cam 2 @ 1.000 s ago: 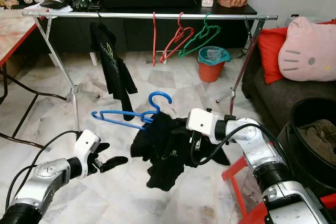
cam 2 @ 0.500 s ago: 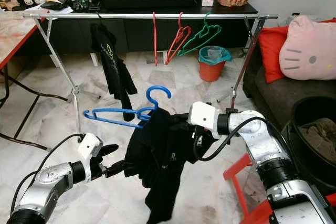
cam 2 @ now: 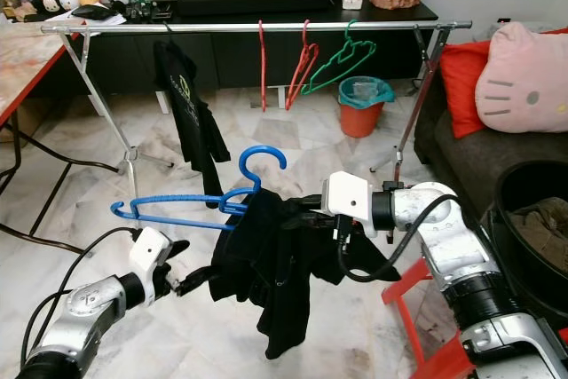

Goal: Hang hanger

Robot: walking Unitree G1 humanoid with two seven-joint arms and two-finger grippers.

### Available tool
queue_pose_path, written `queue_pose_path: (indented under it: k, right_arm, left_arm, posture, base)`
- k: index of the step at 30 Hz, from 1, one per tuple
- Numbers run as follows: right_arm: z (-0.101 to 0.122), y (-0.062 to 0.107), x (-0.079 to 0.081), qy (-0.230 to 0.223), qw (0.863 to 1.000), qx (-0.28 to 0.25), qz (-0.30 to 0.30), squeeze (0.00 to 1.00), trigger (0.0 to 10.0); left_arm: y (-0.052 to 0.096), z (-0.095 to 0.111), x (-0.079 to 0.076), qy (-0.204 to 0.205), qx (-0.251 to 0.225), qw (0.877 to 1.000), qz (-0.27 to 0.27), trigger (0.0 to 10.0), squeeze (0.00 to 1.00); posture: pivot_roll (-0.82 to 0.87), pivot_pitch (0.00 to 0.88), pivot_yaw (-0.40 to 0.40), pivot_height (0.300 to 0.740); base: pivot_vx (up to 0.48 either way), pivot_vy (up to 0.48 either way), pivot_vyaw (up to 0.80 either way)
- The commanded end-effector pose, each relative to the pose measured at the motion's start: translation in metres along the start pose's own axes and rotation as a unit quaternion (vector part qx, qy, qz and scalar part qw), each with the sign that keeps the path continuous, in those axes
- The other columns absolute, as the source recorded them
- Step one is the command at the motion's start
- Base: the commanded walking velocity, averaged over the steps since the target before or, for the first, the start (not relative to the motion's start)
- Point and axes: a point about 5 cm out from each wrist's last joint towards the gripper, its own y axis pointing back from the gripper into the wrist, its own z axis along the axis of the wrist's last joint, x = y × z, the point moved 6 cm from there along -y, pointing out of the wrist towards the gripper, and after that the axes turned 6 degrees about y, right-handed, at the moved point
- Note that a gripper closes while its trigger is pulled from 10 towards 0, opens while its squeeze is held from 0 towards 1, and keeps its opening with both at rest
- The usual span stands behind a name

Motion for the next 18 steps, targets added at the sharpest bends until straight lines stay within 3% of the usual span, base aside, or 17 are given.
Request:
queue_pose_path:
  k: [1, 8, 14, 15, 16, 17, 18]
  right_arm:
    - [0.012, 0.005, -0.005, 0.014, 1.000, -0.019, -0.007, 0.00, 0.0]
    - [0.017, 0.010, -0.006, 0.013, 1.000, -0.021, 0.003, 0.00, 0.0]
    - [0.018, 0.010, -0.009, 0.014, 1.000, -0.019, 0.000, 0.00, 0.0]
    - [0.018, 0.010, -0.010, 0.013, 1.000, -0.020, -0.001, 0.00, 0.0]
    - [0.018, 0.010, -0.010, 0.012, 1.000, -0.021, -0.002, 0.00, 0.0]
    - [0.017, 0.011, -0.011, 0.010, 1.000, -0.020, -0.003, 0.00, 0.0]
    - [0.016, 0.011, -0.012, 0.009, 1.000, -0.019, -0.004, 0.00, 0.0]
  left_arm:
    - [-0.001, -0.002, 0.000, 0.001, -0.001, 1.000, -0.002, 10.0, 0.00]
    - [-0.003, -0.021, -0.019, 0.023, 0.023, 0.998, -0.048, 10.0, 0.00]
    - [-0.002, -0.024, -0.023, 0.028, 0.027, 0.997, -0.060, 10.0, 0.00]
    - [-0.002, -0.026, -0.024, 0.029, 0.031, 0.997, -0.060, 3.0, 0.00]
    - [-0.002, -0.028, -0.024, 0.030, 0.034, 0.997, -0.061, 3.0, 0.00]
    - [-0.001, -0.029, -0.025, 0.032, 0.036, 0.997, -0.063, 0.0, 0.00]
    - [-0.001, -0.030, -0.025, 0.034, 0.036, 0.997, -0.065, 0.0, 0.00]
  posture:
    - [-0.05, 0.000, 0.060, 0.740]
    - [-0.07, 0.000, 0.054, 0.740]
    - [-0.07, 0.000, 0.052, 0.740]
    - [-0.07, 0.000, 0.052, 0.740]
    - [-0.07, 0.000, 0.052, 0.740]
    - [-0.07, 0.000, 0.052, 0.740]
    - [-0.07, 0.000, 0.053, 0.740]
  base:
    - [0.000, 0.000, 0.00]
    - [0.000, 0.000, 0.00]
    - [0.000, 0.000, 0.00]
    - [0.000, 0.000, 0.00]
    - [0.000, 0.000, 0.00]
    - [0.000, 0.000, 0.00]
    - [0.000, 0.000, 0.00]
